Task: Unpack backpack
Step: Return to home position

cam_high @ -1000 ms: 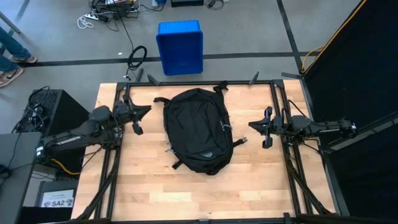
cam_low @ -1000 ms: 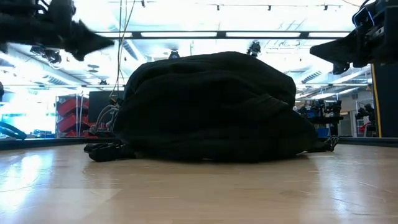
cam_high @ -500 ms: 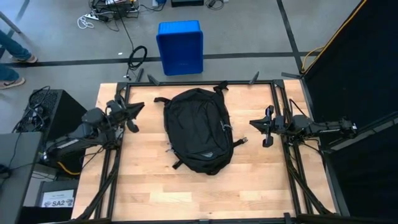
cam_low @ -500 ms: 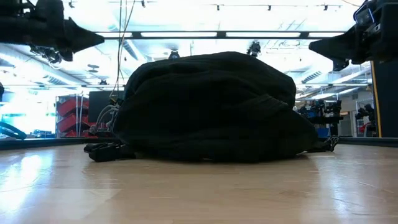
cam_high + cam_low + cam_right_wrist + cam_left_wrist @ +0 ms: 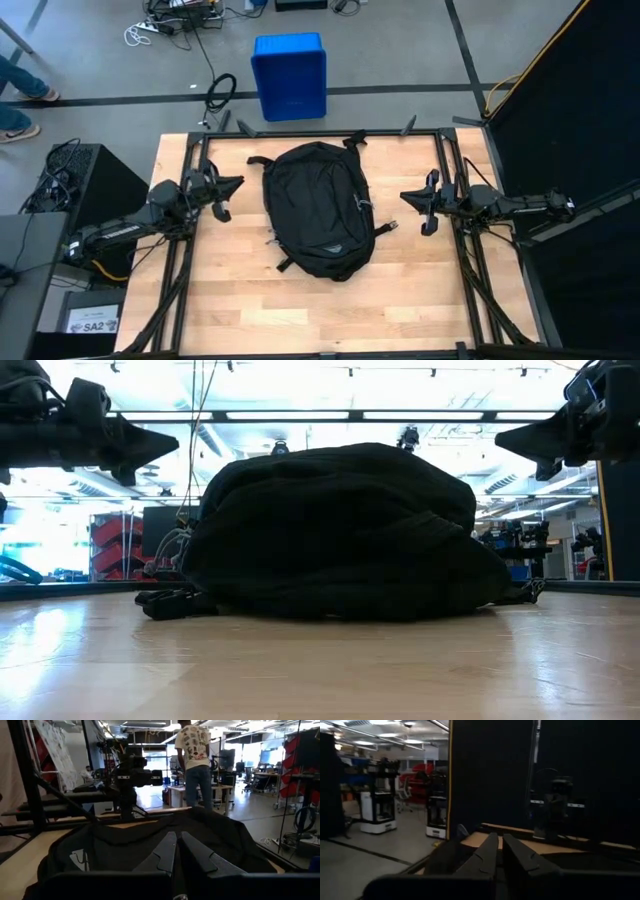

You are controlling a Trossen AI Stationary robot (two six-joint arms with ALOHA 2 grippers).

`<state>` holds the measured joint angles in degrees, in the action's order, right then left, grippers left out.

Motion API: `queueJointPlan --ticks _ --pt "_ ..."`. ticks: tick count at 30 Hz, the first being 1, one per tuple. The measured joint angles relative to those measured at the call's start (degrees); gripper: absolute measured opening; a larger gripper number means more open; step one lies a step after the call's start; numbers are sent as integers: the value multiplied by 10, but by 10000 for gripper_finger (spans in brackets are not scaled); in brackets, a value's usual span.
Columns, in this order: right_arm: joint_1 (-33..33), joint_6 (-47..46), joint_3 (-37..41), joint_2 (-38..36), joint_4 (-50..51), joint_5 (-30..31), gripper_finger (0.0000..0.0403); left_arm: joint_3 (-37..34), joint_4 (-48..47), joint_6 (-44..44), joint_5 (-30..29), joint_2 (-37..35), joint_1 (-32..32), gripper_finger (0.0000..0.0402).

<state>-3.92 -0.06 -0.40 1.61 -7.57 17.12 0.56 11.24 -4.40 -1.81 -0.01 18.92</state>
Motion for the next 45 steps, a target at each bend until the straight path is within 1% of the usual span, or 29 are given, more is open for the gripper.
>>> queueJointPlan --ticks 8,13,22,35,45 --pt "0 1 0 0 -1 0 4 0 -11 -7 -1 4 0 0" --pt "0 1 0 0 -4 -1 1 1 -6 -35 -2 4 0 0" --pt "0 2 0 0 -5 -2 11 1 -3 -35 -2 4 0 0" --pt "0 2 0 0 -5 -2 3 1 -3 -34 -2 4 0 0" --pt "0 2 0 0 -5 -2 12 1 -4 -34 -3 4 -1 0"
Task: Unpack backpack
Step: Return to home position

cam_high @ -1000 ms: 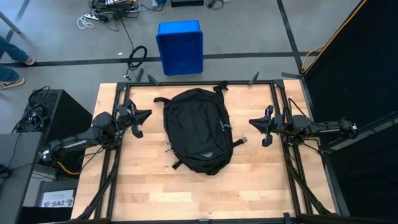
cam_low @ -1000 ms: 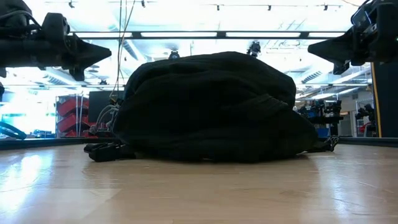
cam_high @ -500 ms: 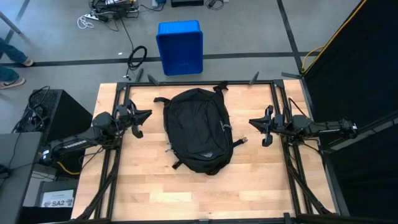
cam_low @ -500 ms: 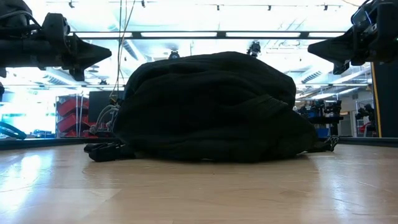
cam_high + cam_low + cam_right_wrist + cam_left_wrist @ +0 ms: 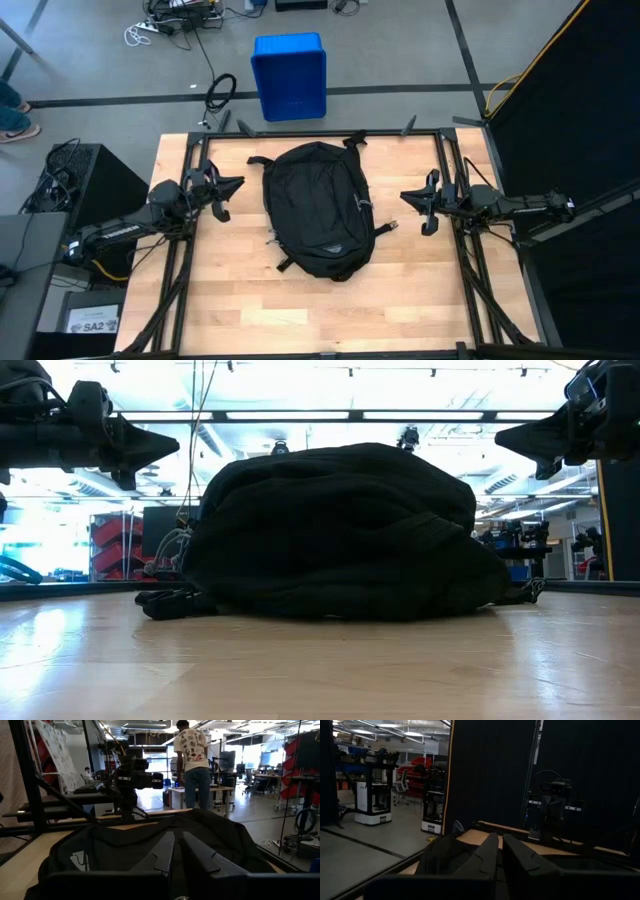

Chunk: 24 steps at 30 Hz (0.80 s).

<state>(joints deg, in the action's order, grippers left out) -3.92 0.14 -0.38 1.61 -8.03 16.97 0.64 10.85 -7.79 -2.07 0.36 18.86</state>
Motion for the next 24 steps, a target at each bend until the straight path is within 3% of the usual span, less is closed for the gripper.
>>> queueJointPlan --ticks 24 --pt "0 0 0 0 0 1 13 1 0 0 0 0 0 0"
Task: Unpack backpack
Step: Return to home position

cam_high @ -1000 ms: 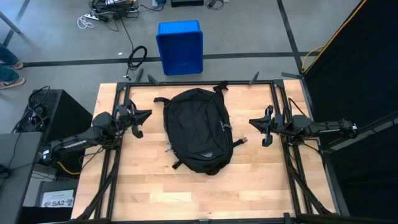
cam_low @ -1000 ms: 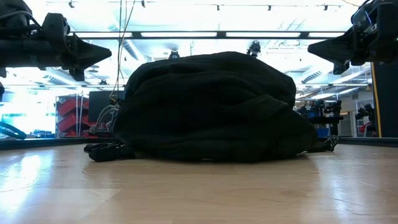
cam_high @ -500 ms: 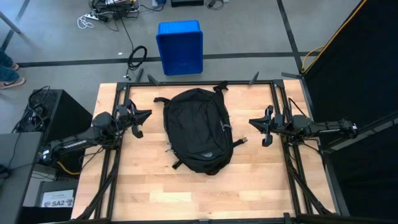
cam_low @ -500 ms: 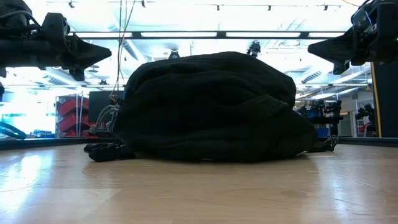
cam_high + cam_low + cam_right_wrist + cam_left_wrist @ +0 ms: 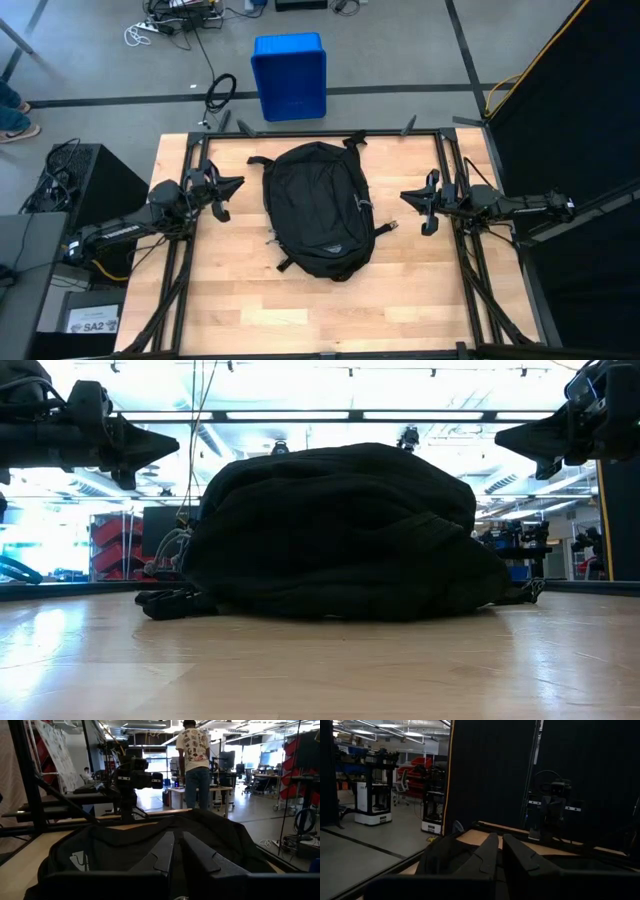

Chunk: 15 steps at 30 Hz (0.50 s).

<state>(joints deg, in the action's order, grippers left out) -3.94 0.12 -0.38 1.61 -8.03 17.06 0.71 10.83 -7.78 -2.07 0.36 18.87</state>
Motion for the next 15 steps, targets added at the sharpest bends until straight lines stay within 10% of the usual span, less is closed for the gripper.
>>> queueJointPlan --ticks 15 --pt "0 0 0 0 0 0 8 0 0 0 0 0 0 0"
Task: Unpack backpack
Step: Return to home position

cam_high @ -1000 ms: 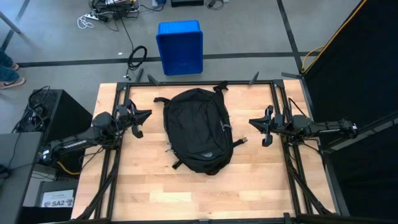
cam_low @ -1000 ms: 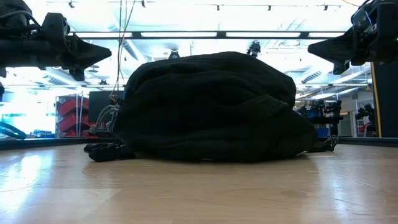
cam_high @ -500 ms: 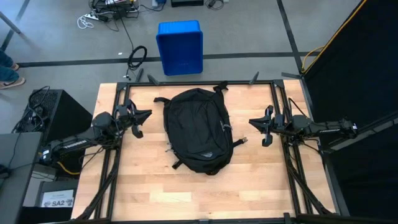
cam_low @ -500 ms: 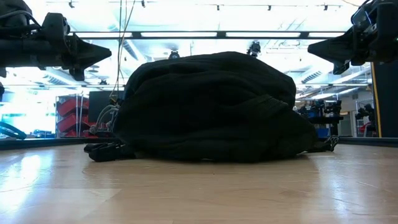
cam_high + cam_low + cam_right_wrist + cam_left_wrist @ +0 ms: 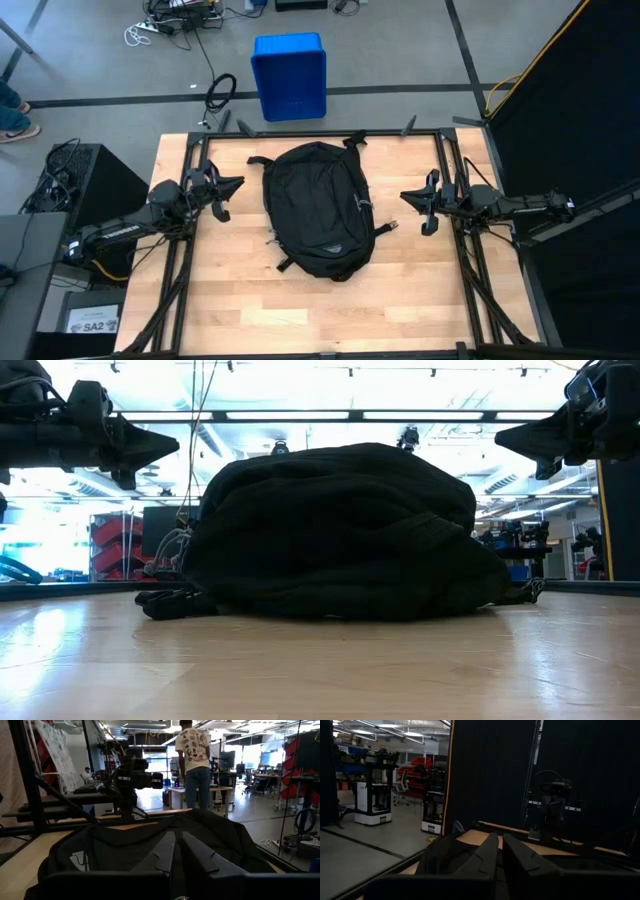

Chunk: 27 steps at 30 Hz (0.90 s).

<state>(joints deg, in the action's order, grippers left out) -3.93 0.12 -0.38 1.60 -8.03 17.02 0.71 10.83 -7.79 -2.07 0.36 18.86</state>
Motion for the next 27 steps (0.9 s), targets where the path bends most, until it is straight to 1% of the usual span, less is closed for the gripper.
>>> queueJointPlan --ticks 8,19,27 --pt "0 0 0 0 0 0 13 0 0 0 0 0 0 0" --pt "0 0 0 0 0 0 4 0 0 0 0 0 0 0" --pt "0 0 0 0 0 0 12 0 0 0 0 0 0 0"
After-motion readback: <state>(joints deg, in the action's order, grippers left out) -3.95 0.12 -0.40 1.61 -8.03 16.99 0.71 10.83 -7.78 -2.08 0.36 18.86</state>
